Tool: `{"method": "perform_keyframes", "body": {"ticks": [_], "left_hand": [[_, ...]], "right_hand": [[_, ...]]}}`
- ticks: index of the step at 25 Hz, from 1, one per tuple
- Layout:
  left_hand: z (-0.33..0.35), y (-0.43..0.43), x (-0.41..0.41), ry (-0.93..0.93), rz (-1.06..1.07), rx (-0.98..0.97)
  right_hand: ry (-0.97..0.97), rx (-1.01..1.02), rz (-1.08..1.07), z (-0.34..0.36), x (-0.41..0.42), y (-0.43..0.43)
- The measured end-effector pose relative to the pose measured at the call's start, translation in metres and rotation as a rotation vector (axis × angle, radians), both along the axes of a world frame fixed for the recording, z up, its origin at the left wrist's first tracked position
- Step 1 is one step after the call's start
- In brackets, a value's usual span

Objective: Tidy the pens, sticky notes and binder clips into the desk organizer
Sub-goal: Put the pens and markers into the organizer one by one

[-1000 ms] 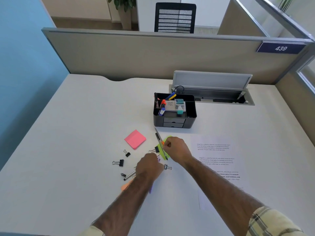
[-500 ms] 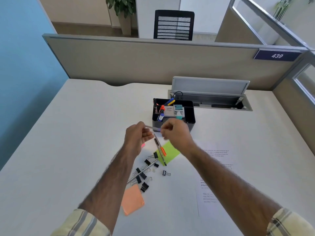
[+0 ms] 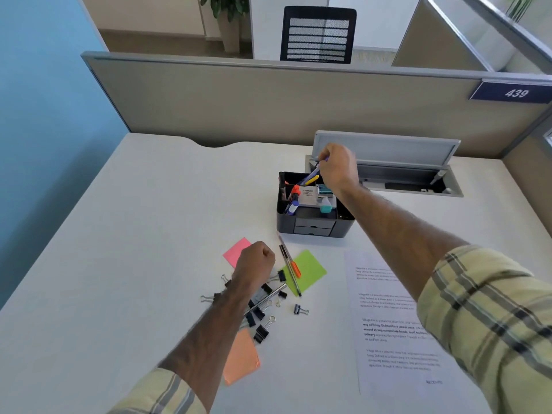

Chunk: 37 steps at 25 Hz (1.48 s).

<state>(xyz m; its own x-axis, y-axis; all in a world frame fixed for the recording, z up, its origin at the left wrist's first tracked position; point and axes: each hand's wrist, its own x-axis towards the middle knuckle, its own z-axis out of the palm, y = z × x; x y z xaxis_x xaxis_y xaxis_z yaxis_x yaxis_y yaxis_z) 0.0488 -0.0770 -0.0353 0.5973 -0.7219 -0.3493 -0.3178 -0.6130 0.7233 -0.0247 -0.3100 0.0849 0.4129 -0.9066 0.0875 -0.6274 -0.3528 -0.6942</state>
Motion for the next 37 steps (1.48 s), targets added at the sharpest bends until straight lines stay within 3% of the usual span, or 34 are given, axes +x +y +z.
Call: {"method": "perform_keyframes", "body": {"ticks": [3, 6, 9, 11, 14, 17, 21, 29, 34, 37], "left_hand": [[-0.007, 0.001, 0.004, -0.04, -0.025, 0.026], [-0.009, -0.003, 0.005, -0.081, -0.034, 0.04], [-0.007, -0.012, 0.006, -0.303, -0.215, 0.077], [-0.007, -0.019, 0.005, -0.496, -0.407, 0.112], [-0.01, -0.021, 0.007, -0.728, -0.63, 0.128], [-0.013, -0.018, 0.014, -0.875, -0.707, 0.109], [-0.016, -0.017, 0.021, -0.826, -0.624, 0.14], [-0.012, -0.013, 0.034, -0.759, -0.685, 0.037], [0.01, -0.011, 0.04, -0.424, -0.541, -0.152], [0.025, -0.014, 0.041, -0.249, -0.361, -0.372]], "right_hand": [[0.07, 0.044, 0.074, -0.015, 0.002, -0.002], [0.025, -0.104, 0.06, -0.018, -0.008, 0.012], [-0.114, -0.25, 0.121, -0.024, -0.027, 0.047], [-0.14, -0.234, 0.173, -0.036, -0.042, 0.075], [-0.04, -0.097, 0.215, -0.064, -0.061, 0.109], [0.169, 0.012, 0.271, -0.091, -0.067, 0.125], [0.363, 0.075, 0.335, -0.11, -0.056, 0.137], [0.42, 0.129, 0.366, -0.123, -0.04, 0.14], [0.392, 0.001, 0.422, -0.104, -0.038, 0.142], [0.237, -0.08, 0.371, -0.067, -0.039, 0.132]]}}
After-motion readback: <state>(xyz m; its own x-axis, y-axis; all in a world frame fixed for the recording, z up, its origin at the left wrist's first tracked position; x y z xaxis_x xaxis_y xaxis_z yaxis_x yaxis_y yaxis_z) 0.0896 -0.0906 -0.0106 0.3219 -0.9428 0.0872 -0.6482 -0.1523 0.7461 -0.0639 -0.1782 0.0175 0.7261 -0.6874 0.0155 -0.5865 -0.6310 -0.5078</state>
